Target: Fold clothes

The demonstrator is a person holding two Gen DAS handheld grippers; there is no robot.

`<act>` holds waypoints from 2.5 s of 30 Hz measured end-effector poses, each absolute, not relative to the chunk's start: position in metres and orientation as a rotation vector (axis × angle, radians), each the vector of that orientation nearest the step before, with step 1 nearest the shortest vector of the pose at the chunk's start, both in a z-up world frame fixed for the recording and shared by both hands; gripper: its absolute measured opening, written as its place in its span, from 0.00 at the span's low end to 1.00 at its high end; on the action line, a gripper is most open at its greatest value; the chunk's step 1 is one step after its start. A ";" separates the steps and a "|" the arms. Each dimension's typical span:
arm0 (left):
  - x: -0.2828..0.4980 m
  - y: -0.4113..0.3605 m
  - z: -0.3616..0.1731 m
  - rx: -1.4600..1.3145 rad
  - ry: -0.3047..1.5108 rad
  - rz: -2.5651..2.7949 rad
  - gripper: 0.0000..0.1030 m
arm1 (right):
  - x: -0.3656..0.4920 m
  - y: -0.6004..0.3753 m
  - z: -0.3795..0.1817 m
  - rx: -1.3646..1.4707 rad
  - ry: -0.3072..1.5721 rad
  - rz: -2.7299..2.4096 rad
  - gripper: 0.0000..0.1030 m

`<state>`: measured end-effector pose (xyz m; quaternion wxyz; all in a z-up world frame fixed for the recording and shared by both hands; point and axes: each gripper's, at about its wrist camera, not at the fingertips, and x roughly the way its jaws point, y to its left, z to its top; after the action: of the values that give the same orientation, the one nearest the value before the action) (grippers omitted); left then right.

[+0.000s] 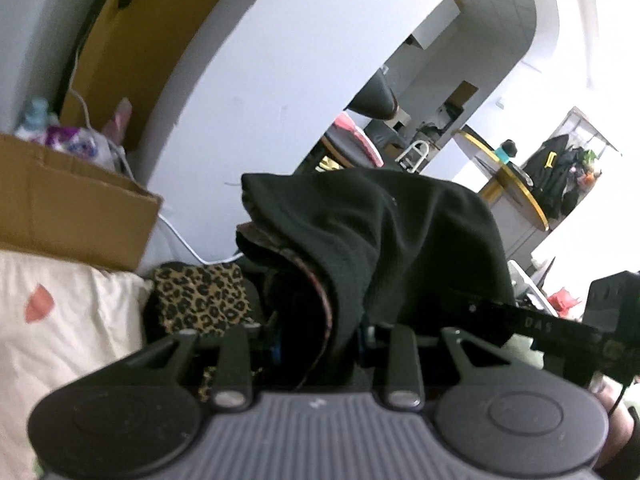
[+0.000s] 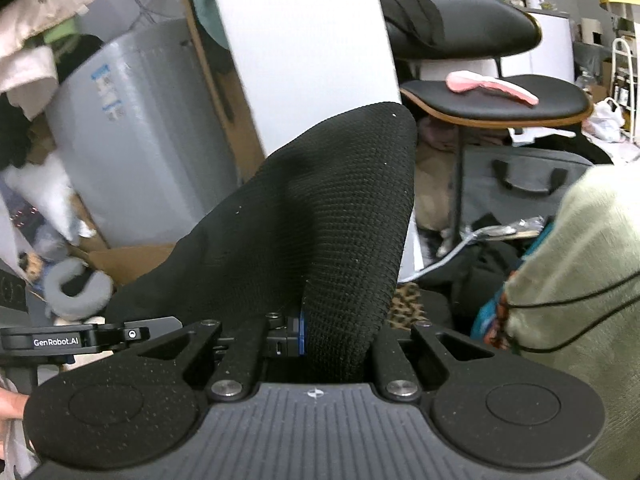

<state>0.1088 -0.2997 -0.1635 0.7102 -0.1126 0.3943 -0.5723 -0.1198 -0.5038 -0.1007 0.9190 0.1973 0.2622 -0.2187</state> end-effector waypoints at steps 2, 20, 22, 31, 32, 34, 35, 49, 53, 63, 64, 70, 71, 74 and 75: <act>0.108 -0.311 -0.184 -0.269 0.900 -1.279 0.32 | -0.122 -0.513 -0.117 0.406 0.555 -0.472 0.09; 0.125 -0.362 -0.322 -0.326 1.009 -1.289 0.32 | -0.110 -0.571 -0.250 0.440 0.690 -0.536 0.09; 0.132 -0.369 -0.332 -0.312 1.017 -1.288 0.32 | -0.100 -0.577 -0.262 0.421 0.702 -0.541 0.09; 0.167 -0.384 -0.360 -0.289 1.009 -1.277 0.32 | -0.060 -0.603 -0.298 0.431 0.718 -0.546 0.10; 0.170 -0.384 -0.362 -0.285 1.008 -1.275 0.32 | -0.056 -0.605 -0.300 0.436 0.717 -0.544 0.10; 0.175 -0.384 -0.364 -0.284 1.009 -1.268 0.32 | -0.048 -0.608 -0.305 0.432 0.717 -0.537 0.10; 0.178 -0.384 -0.366 -0.287 1.011 -1.263 0.32 | -0.045 -0.609 -0.307 0.429 0.717 -0.533 0.10; 0.209 -0.400 -0.399 -0.296 1.053 -1.197 0.32 | -0.004 -0.643 -0.341 0.436 0.711 -0.555 0.14; 0.213 -0.405 -0.407 -0.286 1.054 -1.198 0.32 | 0.003 -0.651 -0.354 0.427 0.712 -0.596 0.19; 0.215 -0.406 -0.405 -0.311 1.026 -1.204 0.32 | 0.014 -0.662 -0.360 0.363 0.695 -0.633 0.16; 0.216 -0.405 -0.404 -0.316 1.022 -1.202 0.32 | 0.015 -0.662 -0.359 0.355 0.685 -0.634 0.16; 0.225 -0.417 -0.414 -0.307 1.047 -1.185 0.32 | 0.025 -0.672 -0.367 0.299 0.705 -0.669 0.25; 0.226 -0.419 -0.415 -0.300 1.047 -1.188 0.32 | 0.027 -0.674 -0.370 0.285 0.717 -0.678 0.28; 0.227 -0.420 -0.416 -0.281 1.043 -1.197 0.33 | 0.030 -0.675 -0.371 0.207 0.735 -0.709 0.32; 0.228 -0.420 -0.416 -0.281 1.046 -1.198 0.33 | 0.031 -0.675 -0.369 0.182 0.737 -0.723 0.32</act>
<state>0.2281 -0.4198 -0.4164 0.6914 -0.1259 0.4679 -0.5359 0.0307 -0.6747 -0.3688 0.8658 0.0868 0.3517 -0.3451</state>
